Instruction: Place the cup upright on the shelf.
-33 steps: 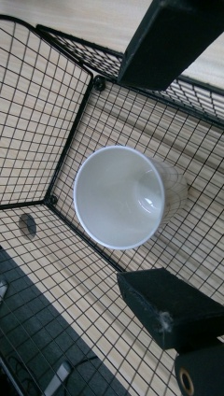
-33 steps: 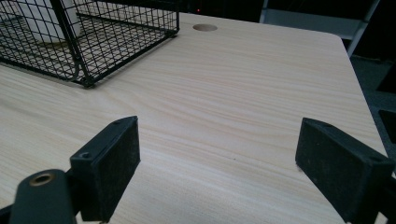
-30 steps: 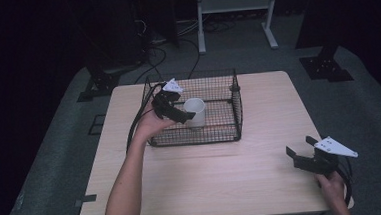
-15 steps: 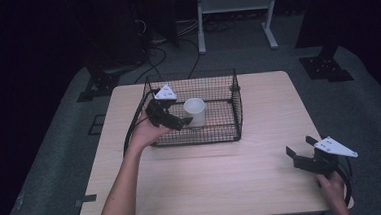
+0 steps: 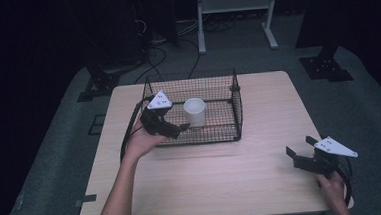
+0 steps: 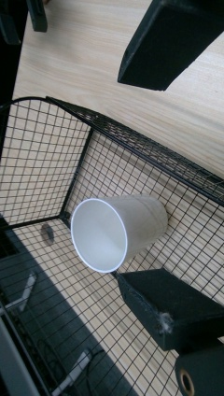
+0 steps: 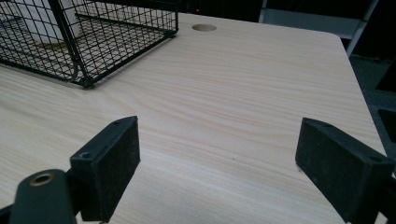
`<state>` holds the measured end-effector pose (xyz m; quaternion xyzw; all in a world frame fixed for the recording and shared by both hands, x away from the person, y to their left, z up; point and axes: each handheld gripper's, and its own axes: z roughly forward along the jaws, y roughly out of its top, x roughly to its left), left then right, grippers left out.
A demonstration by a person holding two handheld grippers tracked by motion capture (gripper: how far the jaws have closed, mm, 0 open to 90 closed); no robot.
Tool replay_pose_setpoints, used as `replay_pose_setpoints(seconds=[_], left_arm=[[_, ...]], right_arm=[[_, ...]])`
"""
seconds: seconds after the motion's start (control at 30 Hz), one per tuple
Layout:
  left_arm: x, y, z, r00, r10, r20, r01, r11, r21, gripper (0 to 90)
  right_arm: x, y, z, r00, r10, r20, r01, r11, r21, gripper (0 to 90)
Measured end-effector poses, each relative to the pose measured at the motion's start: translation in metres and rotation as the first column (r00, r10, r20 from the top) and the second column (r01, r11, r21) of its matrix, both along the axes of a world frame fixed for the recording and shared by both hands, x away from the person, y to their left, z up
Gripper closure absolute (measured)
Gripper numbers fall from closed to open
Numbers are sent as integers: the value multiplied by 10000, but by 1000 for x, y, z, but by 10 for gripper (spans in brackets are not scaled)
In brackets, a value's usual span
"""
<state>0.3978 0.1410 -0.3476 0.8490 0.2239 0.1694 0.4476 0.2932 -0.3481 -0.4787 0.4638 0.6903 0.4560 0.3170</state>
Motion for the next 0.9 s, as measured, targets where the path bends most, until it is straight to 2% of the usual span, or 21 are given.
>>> replay_pose_setpoints(seconds=[0.4, 0.47, 0.73, 0.83, 0.9], left_arm=[[-26, 12, -11, 9996, 158, 246, -147, 9989, -450, 48], [-31, 14, -10, 9991, 166, 395, -145, 9985, -529, 49], [-49, 23, -17, 9982, 375, 467, -343, 9970, -688, 48], [-60, 28, -21, 9969, 550, 568, -509, 9961, -718, 41], [-71, 32, -25, 9958, 657, 643, -593, 9936, -965, 33]], right_arm=[[0, 0, 0, 10000, 6, -6, -6, 10000, 2, 130], [0, 0, 0, 10000, 8, -4, -8, 10000, 1, 130], [0, 0, 0, 10000, -1, 1, 1, 10000, 3, 131], [0, 0, 0, 10000, -16, -25, 16, 10000, 44, 131], [0, -1, 0, 10000, -31, -17, 32, 10000, 90, 131]])
